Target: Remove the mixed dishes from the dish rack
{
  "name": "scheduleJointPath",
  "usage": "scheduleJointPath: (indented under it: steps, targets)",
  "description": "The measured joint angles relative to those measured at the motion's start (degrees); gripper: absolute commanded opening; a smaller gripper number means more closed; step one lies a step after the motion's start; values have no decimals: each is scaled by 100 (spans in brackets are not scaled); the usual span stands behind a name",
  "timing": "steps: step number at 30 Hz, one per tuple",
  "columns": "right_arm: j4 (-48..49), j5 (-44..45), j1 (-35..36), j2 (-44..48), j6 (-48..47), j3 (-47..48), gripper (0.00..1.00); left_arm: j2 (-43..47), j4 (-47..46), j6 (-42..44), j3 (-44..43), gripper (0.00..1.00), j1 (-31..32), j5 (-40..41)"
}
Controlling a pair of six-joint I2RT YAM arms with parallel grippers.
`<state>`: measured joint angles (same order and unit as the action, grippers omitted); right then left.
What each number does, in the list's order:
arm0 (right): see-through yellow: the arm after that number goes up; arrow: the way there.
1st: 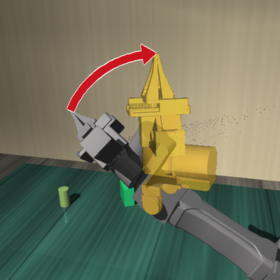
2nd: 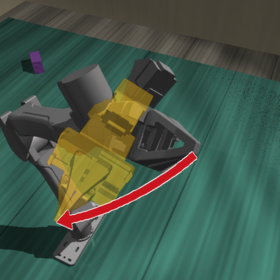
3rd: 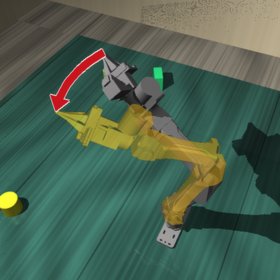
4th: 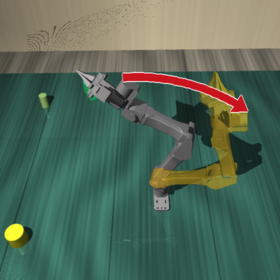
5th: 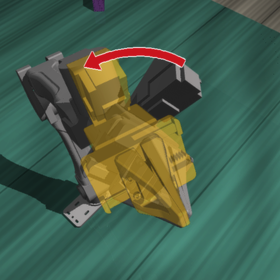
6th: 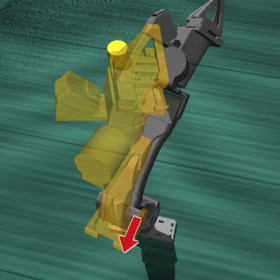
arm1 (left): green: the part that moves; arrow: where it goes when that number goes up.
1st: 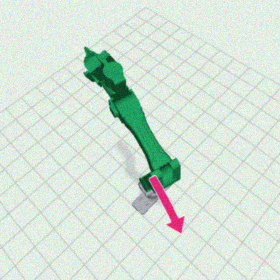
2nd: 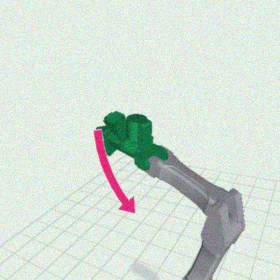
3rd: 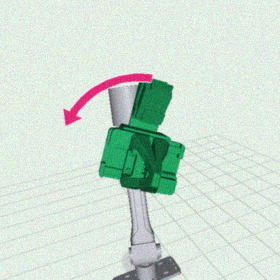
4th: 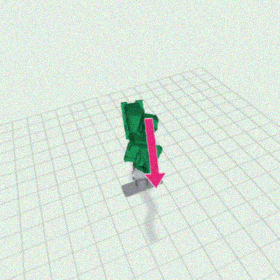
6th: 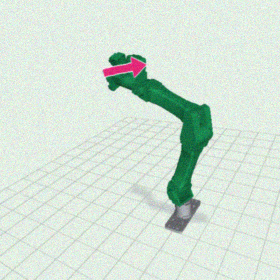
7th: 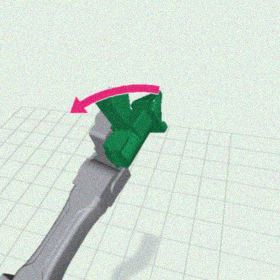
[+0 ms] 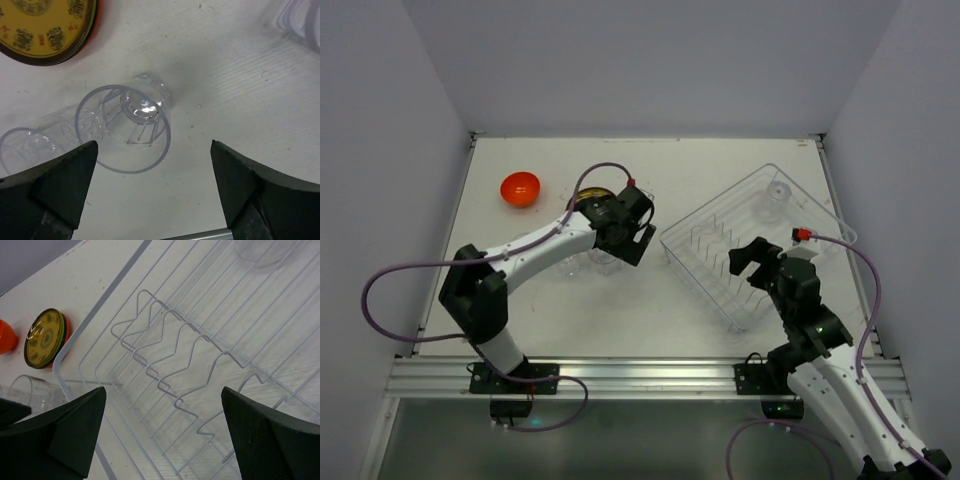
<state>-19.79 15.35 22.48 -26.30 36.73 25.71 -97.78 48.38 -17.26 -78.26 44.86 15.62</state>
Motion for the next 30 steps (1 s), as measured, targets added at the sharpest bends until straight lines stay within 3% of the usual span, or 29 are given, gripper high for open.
scheduleJointPath:
  steps: [4, 9, 12, 15, 18, 24, 28, 30]
  targets:
    - [-55, 146, 0, -243, 4, 61, 99, 1147, -94, -63, 24, 100, 92, 199]
    - [-463, 533, -125, -1213, -20, 999, 99, 3567, -857, -225, 785, 100, 195, 898]
    - [-516, 291, -837, -1899, -116, 1731, 99, 4782, -964, -345, 1617, 100, 186, 1543]
    - [-503, 173, -1665, -2671, -208, 2402, 99, 5421, -988, -479, 2439, 100, 177, 2031]
    - [-562, 199, -2052, -3849, -358, 3329, 99, 5694, -957, -485, 2946, 100, 177, 2155]
    - [-715, 227, -2529, -6306, -595, 5235, 99, 5490, -1003, -476, 3016, 100, 177, 2234]
    - [-962, 223, -2592, -7259, -680, 5775, 98, 4981, -1001, -463, 3016, 100, 177, 2050]
    - [-1069, 190, -2592, -7619, -723, 5949, 93, 4743, -997, -444, 3016, 100, 177, 1902]
